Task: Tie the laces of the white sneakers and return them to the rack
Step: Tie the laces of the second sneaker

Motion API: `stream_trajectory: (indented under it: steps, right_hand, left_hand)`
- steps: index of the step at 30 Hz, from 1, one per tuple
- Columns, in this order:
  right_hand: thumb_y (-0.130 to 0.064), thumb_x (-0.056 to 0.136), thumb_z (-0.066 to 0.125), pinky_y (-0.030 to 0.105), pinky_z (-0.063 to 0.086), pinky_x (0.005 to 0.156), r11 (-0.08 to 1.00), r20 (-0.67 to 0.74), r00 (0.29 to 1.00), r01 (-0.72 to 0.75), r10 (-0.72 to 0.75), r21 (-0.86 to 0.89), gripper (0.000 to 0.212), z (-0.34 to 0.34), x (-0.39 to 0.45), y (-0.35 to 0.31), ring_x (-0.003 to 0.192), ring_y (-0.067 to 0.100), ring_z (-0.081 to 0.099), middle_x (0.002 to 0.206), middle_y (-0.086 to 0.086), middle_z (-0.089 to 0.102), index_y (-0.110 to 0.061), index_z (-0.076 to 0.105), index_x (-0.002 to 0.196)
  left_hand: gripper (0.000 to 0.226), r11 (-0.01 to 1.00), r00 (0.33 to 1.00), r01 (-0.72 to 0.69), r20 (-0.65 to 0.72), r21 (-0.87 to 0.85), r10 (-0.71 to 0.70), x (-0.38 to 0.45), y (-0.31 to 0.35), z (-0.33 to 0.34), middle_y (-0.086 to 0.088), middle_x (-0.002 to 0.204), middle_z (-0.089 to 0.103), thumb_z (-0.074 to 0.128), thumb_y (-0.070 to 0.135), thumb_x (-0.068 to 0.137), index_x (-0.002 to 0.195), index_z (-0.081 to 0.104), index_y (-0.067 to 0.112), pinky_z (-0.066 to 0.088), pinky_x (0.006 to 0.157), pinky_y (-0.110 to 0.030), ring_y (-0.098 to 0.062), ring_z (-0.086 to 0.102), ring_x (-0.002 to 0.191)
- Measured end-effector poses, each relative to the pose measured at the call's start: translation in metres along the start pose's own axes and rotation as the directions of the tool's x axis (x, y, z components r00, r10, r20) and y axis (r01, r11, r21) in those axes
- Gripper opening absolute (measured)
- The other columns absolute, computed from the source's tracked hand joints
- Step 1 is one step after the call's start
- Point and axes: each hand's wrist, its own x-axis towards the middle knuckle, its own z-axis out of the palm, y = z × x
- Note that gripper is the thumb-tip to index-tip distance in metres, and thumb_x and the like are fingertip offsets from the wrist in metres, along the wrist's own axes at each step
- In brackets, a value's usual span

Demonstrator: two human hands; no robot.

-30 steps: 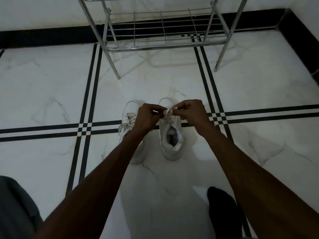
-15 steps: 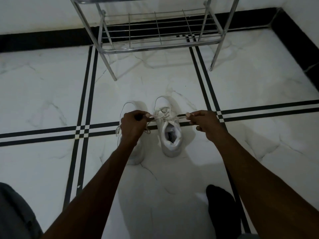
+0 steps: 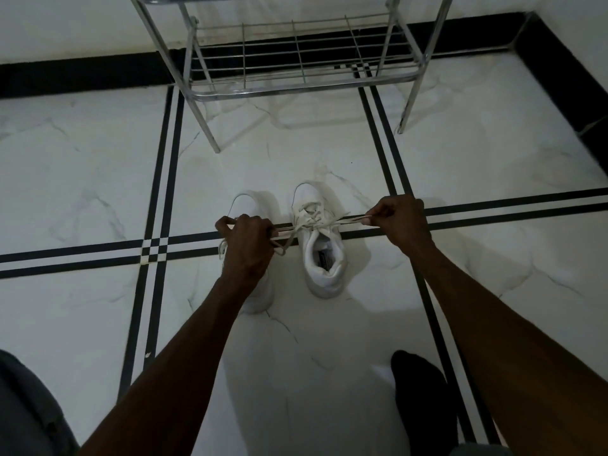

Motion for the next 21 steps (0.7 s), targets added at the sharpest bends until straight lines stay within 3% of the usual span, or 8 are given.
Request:
stream_trajectory:
  steps: [4, 9, 11, 13, 14, 17, 19, 21]
  right_hand:
    - [-0.009, 0.071, 0.088, 0.029, 0.058, 0.078, 0.995, -0.081, 0.996, 0.015, -0.023, -0.094, 0.014, 0.006, 0.0, 0.004, 0.076, 0.019, 0.07, 0.081, 0.013, 0.077, -0.001, 0.078, 0.077]
    - [-0.01, 0.073, 0.087, 0.027, 0.054, 0.078, 0.989, -0.083, 0.995, -0.059, 0.048, -0.136, 0.016, 0.01, -0.003, 0.004, 0.075, 0.016, 0.064, 0.084, 0.014, 0.076, 0.0, 0.079, 0.081]
    - [-0.011, 0.069, 0.089, 0.035, 0.059, 0.08, 0.992, -0.048, 0.997, -0.068, 0.063, -0.11, 0.017, 0.009, -0.001, 0.005, 0.075, 0.02, 0.068, 0.081, 0.014, 0.077, -0.002, 0.079, 0.078]
    - [-0.012, 0.068, 0.09, 0.042, 0.06, 0.081, 0.994, -0.001, 0.999, -0.041, 0.041, -0.105, 0.019, 0.006, 0.001, 0.008, 0.077, 0.021, 0.07, 0.083, 0.013, 0.077, -0.004, 0.077, 0.079]
    - [-0.01, 0.069, 0.089, 0.043, 0.059, 0.083, 0.993, 0.027, 1.0, -0.006, 0.009, -0.114, 0.023, 0.005, 0.001, 0.007, 0.079, 0.02, 0.068, 0.089, 0.013, 0.076, -0.004, 0.076, 0.086]
    - [-0.008, 0.072, 0.086, 0.045, 0.051, 0.1, 0.977, 0.12, 0.979, 0.178, -0.164, -0.12, 0.057, 0.014, 0.003, 0.002, 0.111, 0.024, 0.06, 0.126, 0.014, 0.064, -0.009, 0.064, 0.125]
    - [-0.006, 0.075, 0.082, 0.049, 0.045, 0.11, 0.938, 0.204, 0.936, 0.318, -0.287, -0.138, 0.067, 0.028, 0.007, -0.002, 0.129, 0.029, 0.052, 0.142, 0.011, 0.056, -0.016, 0.059, 0.136]
    - [0.0, 0.08, 0.074, 0.049, 0.049, 0.106, 0.915, 0.28, 0.897, 0.386, -0.342, -0.12, 0.058, 0.039, 0.009, -0.007, 0.127, 0.031, 0.057, 0.138, 0.014, 0.06, -0.015, 0.062, 0.135]
  left_hand:
    - [0.025, 0.994, 0.997, -0.065, -0.023, 0.09, 0.067, -0.004, -0.001, -0.002, 0.001, 0.069, 0.069, 0.065, -0.001, 0.077, 0.072, 0.077, 0.02, 0.018, 0.09, -0.041, -0.025, 0.064, 0.087]
    - [0.024, 0.975, 0.994, -0.104, 0.034, 0.196, 0.1, -0.005, -0.003, 0.001, 0.003, 0.067, 0.065, 0.065, -0.002, 0.065, 0.069, 0.074, 0.02, 0.019, 0.087, -0.042, -0.024, 0.061, 0.085]
    - [0.024, 0.981, 0.995, -0.101, 0.038, 0.165, 0.096, -0.006, -0.001, 0.001, 0.002, 0.073, 0.066, 0.064, -0.004, 0.068, 0.069, 0.071, 0.019, 0.021, 0.089, -0.044, -0.026, 0.061, 0.09]
    - [0.027, 0.986, 0.991, -0.13, 0.043, 0.107, 0.126, -0.007, 0.002, 0.003, -0.002, 0.096, 0.071, 0.061, -0.005, 0.074, 0.083, 0.074, 0.016, 0.022, 0.095, -0.048, -0.031, 0.059, 0.108]
    - [0.032, 0.986, 0.989, -0.145, 0.049, 0.078, 0.142, -0.008, 0.006, 0.004, -0.004, 0.115, 0.07, 0.062, -0.003, 0.077, 0.1, 0.074, 0.016, 0.022, 0.098, -0.049, -0.033, 0.055, 0.12]
    - [0.065, 0.99, 0.986, -0.134, 0.096, -0.041, 0.138, -0.009, 0.023, 0.002, -0.003, 0.152, 0.049, 0.067, 0.011, 0.087, 0.148, 0.048, 0.021, 0.024, 0.106, -0.052, -0.03, 0.036, 0.143]
    - [0.075, 0.984, 0.98, -0.097, 0.157, -0.149, 0.12, -0.006, 0.036, 0.001, -0.001, 0.155, 0.046, 0.064, 0.011, 0.091, 0.158, 0.032, 0.025, 0.021, 0.109, -0.052, -0.025, 0.029, 0.148]
    - [0.076, 0.972, 0.973, -0.038, 0.211, -0.233, 0.089, -0.002, 0.044, 0.0, 0.001, 0.143, 0.057, 0.06, 0.006, 0.09, 0.157, 0.032, 0.03, 0.021, 0.109, -0.052, -0.023, 0.036, 0.144]
